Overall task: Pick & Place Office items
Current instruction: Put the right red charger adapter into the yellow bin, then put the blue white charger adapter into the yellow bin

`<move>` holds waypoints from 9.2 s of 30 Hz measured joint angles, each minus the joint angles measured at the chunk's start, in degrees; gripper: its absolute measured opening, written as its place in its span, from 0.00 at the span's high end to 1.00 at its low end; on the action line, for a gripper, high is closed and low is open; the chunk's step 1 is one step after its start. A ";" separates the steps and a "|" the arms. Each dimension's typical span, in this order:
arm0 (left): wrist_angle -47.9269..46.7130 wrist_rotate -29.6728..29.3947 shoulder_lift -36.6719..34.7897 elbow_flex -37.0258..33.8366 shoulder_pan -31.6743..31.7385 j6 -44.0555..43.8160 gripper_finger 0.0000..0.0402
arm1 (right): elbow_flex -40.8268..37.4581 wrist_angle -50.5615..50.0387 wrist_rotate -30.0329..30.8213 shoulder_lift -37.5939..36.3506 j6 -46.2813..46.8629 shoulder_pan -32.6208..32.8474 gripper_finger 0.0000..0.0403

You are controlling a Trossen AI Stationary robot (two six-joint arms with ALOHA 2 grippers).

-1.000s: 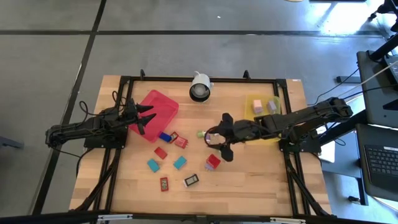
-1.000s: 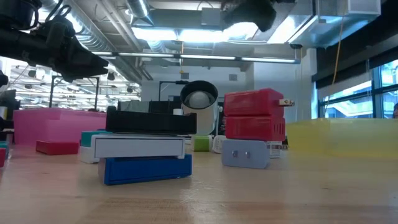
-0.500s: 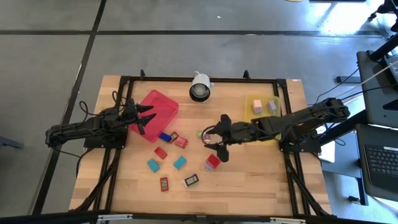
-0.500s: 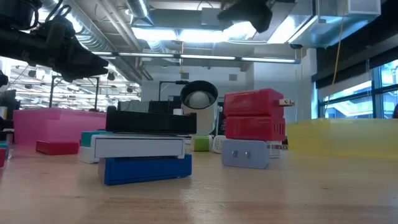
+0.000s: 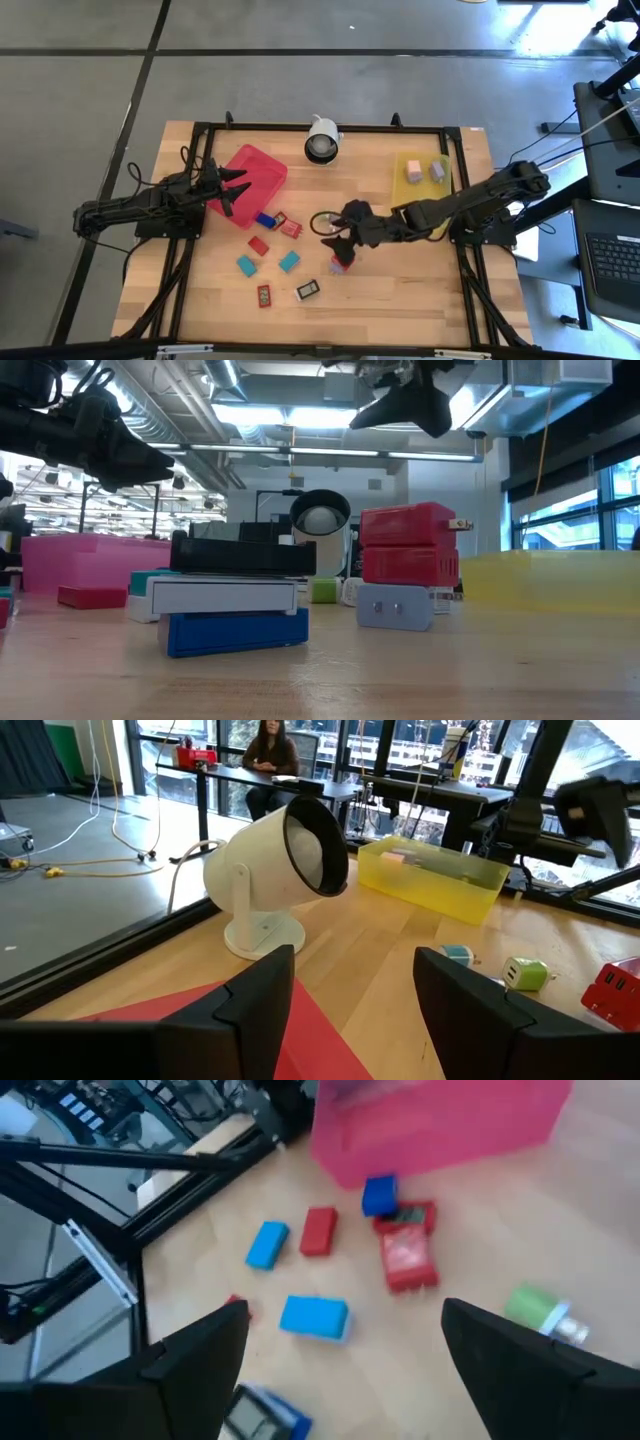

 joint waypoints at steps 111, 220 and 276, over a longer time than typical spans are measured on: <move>0.01 0.00 0.00 -0.01 0.02 0.00 0.49 | 0.02 -9.63 6.08 12.27 8.45 8.04 0.03; 0.01 0.00 0.00 -0.01 0.02 0.00 0.49 | -34.91 -32.02 24.68 -25.80 39.49 -8.53 0.43; 0.01 -0.01 0.00 -0.01 0.01 0.00 0.49 | -18.53 -22.96 12.48 -17.45 25.42 -11.71 0.01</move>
